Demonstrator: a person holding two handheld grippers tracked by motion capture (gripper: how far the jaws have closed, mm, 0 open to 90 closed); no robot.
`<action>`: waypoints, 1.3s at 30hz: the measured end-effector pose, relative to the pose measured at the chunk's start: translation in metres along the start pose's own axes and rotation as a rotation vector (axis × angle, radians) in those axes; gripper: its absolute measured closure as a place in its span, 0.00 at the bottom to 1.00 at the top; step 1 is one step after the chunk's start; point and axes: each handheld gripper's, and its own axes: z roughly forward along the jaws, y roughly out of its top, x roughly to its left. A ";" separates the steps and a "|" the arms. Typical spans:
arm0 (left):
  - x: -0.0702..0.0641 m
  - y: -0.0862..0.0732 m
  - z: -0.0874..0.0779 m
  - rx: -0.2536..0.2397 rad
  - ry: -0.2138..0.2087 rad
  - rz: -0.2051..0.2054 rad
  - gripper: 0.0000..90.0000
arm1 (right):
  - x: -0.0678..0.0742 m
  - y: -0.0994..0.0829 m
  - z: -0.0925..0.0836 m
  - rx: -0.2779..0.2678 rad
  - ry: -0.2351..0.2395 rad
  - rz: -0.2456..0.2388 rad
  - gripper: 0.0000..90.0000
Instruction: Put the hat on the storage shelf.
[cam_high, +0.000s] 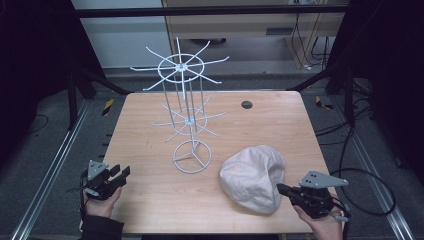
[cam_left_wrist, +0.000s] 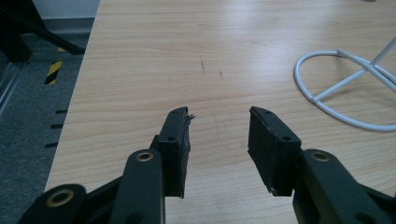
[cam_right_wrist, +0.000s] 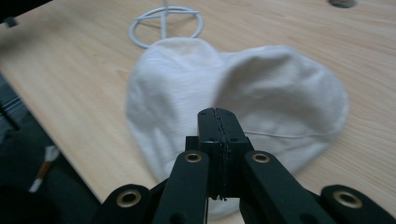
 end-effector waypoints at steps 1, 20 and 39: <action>0.000 0.000 0.000 0.001 0.002 0.004 0.64 | 0.005 0.002 0.001 0.005 0.024 -0.013 1.00; 0.000 -0.001 0.005 0.019 0.003 0.016 0.57 | 0.053 0.004 0.065 0.112 0.107 -0.121 1.00; 0.000 -0.002 0.008 0.027 0.008 0.033 0.56 | 0.062 0.024 0.102 0.057 0.055 -0.075 1.00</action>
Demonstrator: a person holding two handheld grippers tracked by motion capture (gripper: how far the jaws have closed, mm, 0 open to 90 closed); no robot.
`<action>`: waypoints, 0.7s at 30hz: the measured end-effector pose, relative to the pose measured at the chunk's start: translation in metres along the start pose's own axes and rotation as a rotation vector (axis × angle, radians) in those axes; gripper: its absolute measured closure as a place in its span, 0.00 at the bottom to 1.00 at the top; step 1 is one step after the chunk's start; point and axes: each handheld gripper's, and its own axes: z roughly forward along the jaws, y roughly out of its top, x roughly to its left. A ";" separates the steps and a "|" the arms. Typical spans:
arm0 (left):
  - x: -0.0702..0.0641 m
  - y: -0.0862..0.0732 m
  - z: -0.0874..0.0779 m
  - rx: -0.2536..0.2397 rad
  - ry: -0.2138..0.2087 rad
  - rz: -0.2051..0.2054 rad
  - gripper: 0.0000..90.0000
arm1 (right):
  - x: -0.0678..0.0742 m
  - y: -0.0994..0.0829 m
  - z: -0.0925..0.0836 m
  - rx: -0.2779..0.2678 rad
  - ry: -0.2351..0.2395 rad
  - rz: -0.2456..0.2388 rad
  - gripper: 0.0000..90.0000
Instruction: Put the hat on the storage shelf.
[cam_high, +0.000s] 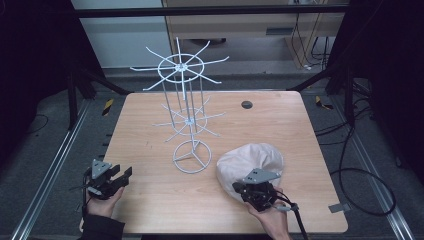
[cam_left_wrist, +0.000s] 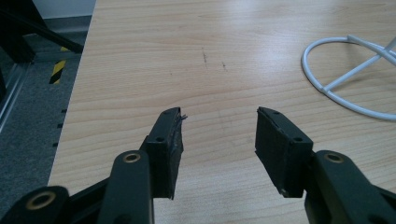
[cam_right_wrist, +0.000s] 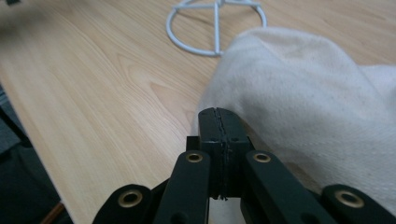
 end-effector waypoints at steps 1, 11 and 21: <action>0.000 0.000 0.000 0.001 0.001 0.007 0.56 | 0.000 0.001 -0.003 -0.017 0.008 0.001 1.00; -0.003 -0.002 0.005 0.021 0.015 0.047 0.58 | -0.049 0.012 -0.056 -0.202 -0.071 0.075 1.00; -0.005 -0.001 0.007 0.032 0.025 0.074 0.65 | -0.130 0.011 -0.017 -0.165 -0.163 0.184 1.00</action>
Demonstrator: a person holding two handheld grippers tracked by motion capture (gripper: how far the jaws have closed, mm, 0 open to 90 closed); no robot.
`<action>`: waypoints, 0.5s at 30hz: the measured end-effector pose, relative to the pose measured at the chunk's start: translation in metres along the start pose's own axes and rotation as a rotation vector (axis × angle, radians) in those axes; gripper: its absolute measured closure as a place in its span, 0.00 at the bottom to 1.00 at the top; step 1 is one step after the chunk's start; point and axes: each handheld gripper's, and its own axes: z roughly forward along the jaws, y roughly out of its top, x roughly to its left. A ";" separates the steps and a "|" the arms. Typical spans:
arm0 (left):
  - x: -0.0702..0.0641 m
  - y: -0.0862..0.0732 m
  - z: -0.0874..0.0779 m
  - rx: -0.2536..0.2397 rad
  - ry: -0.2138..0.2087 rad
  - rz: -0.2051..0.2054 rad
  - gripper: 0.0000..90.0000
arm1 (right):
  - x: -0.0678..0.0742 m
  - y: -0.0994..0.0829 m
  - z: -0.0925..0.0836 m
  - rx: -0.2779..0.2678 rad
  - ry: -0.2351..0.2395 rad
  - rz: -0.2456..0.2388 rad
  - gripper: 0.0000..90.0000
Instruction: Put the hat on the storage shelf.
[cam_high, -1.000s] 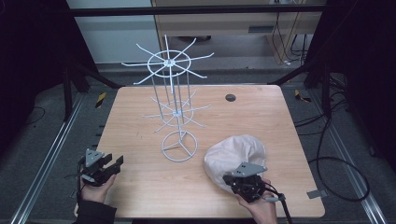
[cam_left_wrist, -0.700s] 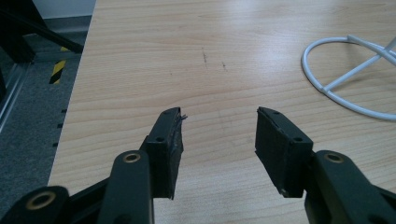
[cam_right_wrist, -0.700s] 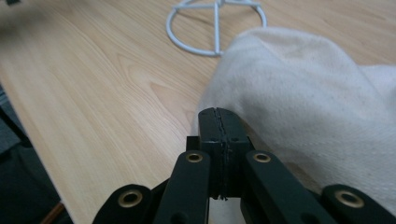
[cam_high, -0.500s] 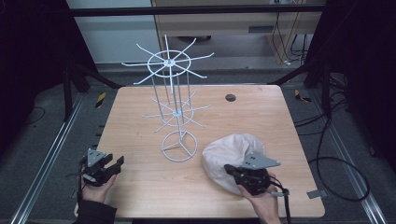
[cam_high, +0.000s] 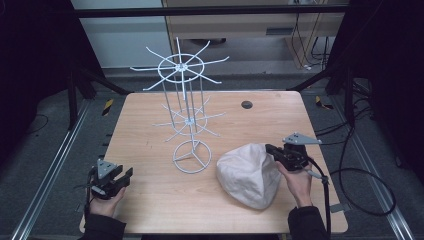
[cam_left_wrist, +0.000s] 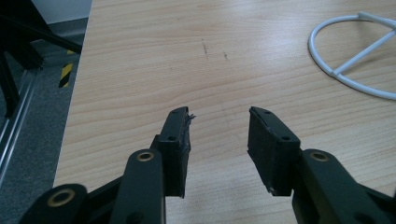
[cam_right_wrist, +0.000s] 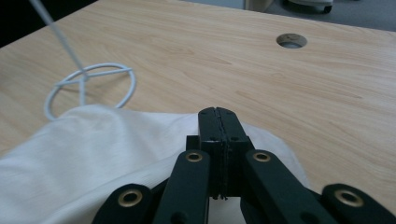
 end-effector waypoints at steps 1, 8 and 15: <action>0.000 0.000 0.000 -0.001 -0.001 0.000 0.67 | -0.007 0.000 0.007 0.007 -0.008 0.011 1.00; 0.000 0.000 0.000 0.000 -0.001 0.001 0.71 | -0.033 -0.004 0.033 0.011 -0.021 0.071 1.00; 0.000 0.000 0.000 0.002 0.000 0.003 0.71 | -0.047 -0.015 0.054 0.118 -0.069 0.061 1.00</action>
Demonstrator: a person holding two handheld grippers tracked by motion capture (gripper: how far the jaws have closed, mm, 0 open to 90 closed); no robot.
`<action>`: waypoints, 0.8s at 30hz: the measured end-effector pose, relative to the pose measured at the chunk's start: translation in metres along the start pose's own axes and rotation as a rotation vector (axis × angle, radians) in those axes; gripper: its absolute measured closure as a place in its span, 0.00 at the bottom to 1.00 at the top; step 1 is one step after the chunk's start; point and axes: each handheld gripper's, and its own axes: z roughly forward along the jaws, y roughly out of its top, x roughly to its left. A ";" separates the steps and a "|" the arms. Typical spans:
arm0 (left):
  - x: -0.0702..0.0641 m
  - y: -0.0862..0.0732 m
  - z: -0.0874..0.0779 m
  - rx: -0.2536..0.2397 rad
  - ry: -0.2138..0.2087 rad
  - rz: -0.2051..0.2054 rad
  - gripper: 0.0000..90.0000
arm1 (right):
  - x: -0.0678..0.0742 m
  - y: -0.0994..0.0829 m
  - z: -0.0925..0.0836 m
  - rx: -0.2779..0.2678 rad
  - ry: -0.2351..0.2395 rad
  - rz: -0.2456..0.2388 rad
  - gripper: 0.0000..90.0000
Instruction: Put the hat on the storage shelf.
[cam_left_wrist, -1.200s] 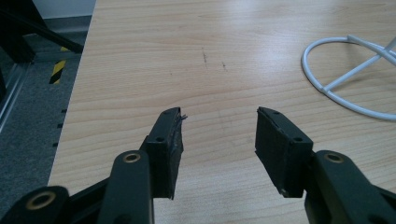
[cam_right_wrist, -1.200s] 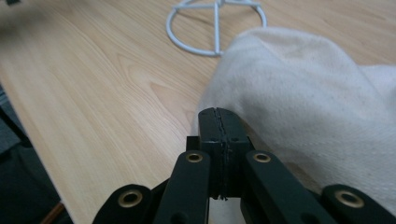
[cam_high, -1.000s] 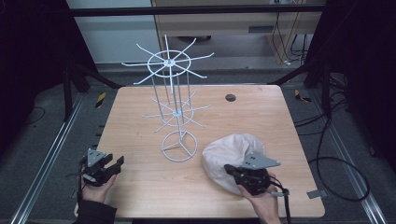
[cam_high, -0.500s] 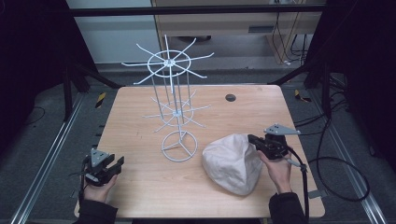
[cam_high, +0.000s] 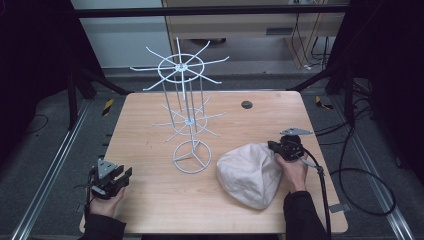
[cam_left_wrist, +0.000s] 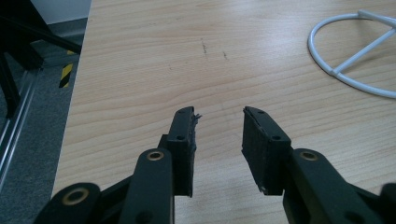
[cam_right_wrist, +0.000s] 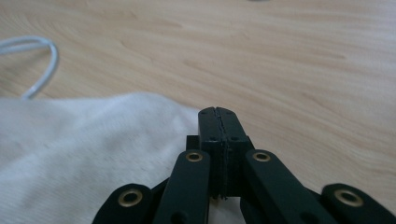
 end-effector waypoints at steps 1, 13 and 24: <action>0.001 0.000 0.000 0.002 0.001 -0.005 0.71 | 0.000 -0.001 0.000 0.010 -0.004 -0.003 1.00; -0.002 0.000 0.000 0.006 -0.008 0.002 0.70 | 0.002 -0.020 -0.037 0.106 -0.054 -0.082 1.00; -0.004 0.000 0.000 0.005 -0.015 0.010 0.70 | 0.002 -0.051 -0.077 0.116 -0.076 -0.085 1.00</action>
